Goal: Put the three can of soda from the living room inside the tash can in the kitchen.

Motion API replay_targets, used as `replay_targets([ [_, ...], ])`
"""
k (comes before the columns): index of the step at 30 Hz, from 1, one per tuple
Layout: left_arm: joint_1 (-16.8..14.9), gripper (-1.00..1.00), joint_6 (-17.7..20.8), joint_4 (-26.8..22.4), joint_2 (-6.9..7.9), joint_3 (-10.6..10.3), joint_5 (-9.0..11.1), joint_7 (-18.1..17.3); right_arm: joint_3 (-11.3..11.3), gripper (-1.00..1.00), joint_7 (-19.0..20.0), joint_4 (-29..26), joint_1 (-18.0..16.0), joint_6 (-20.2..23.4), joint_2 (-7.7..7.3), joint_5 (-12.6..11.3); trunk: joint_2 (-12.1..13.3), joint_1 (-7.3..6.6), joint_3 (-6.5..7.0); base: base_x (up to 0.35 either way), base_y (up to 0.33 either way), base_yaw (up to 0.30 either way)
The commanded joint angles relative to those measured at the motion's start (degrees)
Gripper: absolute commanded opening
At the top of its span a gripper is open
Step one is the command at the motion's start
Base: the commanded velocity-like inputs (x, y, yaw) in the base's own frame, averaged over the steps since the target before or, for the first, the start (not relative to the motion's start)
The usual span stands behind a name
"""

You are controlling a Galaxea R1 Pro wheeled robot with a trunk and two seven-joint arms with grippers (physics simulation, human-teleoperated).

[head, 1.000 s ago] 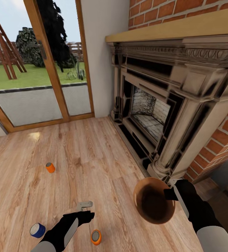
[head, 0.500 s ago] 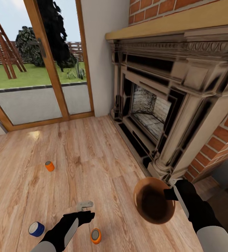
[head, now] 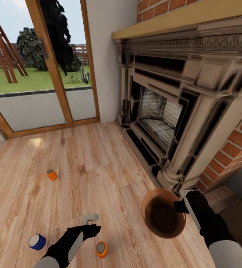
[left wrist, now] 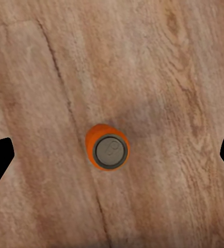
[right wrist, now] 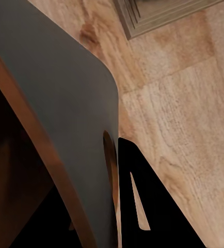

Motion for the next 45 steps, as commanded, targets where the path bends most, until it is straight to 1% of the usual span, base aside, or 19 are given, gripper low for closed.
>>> replay_targets([
  [1,0.0,1.00,0.0,0.0,0.00,0.0,0.0,0.0,0.0,-1.00,0.2,0.0,0.0,0.0,0.00,-0.6,-0.4,0.22,-0.18,0.000,0.000,0.000],
  [24,0.0,1.00,0.0,0.0,0.03,0.0,0.0,0.1,0.0,-1.00,0.2,0.0,0.0,0.0,0.00,-0.7,-9.6,5.27,-4.31,0.000,0.000,0.000],
  [34,0.0,1.00,0.1,0.2,-0.01,0.0,-0.2,0.2,-0.4,-1.00,0.6,0.0,-0.1,0.0,-0.43,-1.1,-13.7,7.47,-6.10,0.000,0.000,0.000],
  [40,0.0,1.00,0.1,0.2,-0.01,0.0,-0.3,0.2,-0.5,-1.00,0.6,0.0,-0.1,0.0,-0.32,-1.1,-16.1,8.79,-7.18,0.000,0.000,0.000],
  [45,0.0,1.00,0.1,0.3,-0.07,0.0,-0.3,0.3,-0.5,-1.00,0.5,0.0,-0.1,0.0,-0.66,-1.0,-18.1,9.89,-8.08,0.000,0.000,0.000],
])
